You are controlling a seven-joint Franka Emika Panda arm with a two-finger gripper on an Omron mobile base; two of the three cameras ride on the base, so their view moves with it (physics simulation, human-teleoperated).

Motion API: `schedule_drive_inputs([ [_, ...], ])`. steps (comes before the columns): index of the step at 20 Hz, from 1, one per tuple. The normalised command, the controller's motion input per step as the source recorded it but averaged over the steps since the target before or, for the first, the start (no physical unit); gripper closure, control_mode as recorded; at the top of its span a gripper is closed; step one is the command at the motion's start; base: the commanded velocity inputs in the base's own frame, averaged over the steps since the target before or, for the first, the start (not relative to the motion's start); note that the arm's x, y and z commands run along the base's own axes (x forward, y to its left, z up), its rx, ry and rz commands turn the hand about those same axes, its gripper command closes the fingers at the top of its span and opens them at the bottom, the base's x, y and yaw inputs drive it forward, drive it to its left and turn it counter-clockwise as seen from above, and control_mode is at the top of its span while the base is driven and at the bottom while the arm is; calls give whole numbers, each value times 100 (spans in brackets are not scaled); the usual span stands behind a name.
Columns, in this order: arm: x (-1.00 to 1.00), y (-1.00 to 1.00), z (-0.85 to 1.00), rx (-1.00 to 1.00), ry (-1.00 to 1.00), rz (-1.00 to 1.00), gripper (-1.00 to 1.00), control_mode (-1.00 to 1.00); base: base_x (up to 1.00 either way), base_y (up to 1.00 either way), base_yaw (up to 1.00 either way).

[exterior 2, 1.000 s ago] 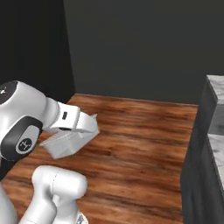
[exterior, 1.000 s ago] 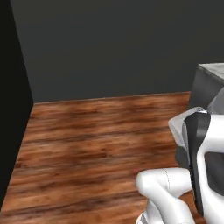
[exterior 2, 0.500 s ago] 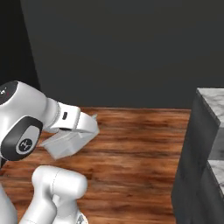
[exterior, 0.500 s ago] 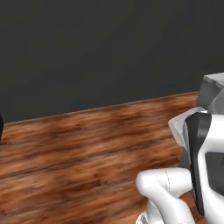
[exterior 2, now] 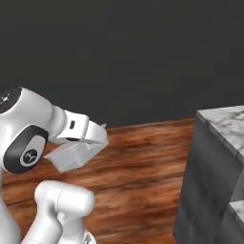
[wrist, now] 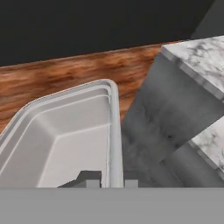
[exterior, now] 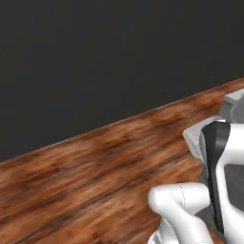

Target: Retrieve the tupperware and aluminum foil from the cabinet and place them on the dining counter near the plate with lemon wedge and carrot to prepare for storing leftovers.

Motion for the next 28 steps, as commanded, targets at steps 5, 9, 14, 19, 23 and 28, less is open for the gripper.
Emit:
schedule_drive_inputs([
  [5, 0, 0, 0, 0, 0, 0, 100, 100, 94, 50, -54],
  [9, 0, 0, 0, 0, 0, 0, 100, 100, 85, 53, -57],
  [14, 0, 0, 0, 0, 0, 0, 100, 100, 78, 55, -60],
  [19, 0, 0, 0, 0, 0, 0, 100, 100, 63, 57, -66],
  [23, 0, 0, 0, 0, 0, 0, 100, 100, 59, 57, -67],
  [28, 0, 0, 0, 0, 0, 0, 100, 100, 64, 58, -66],
])
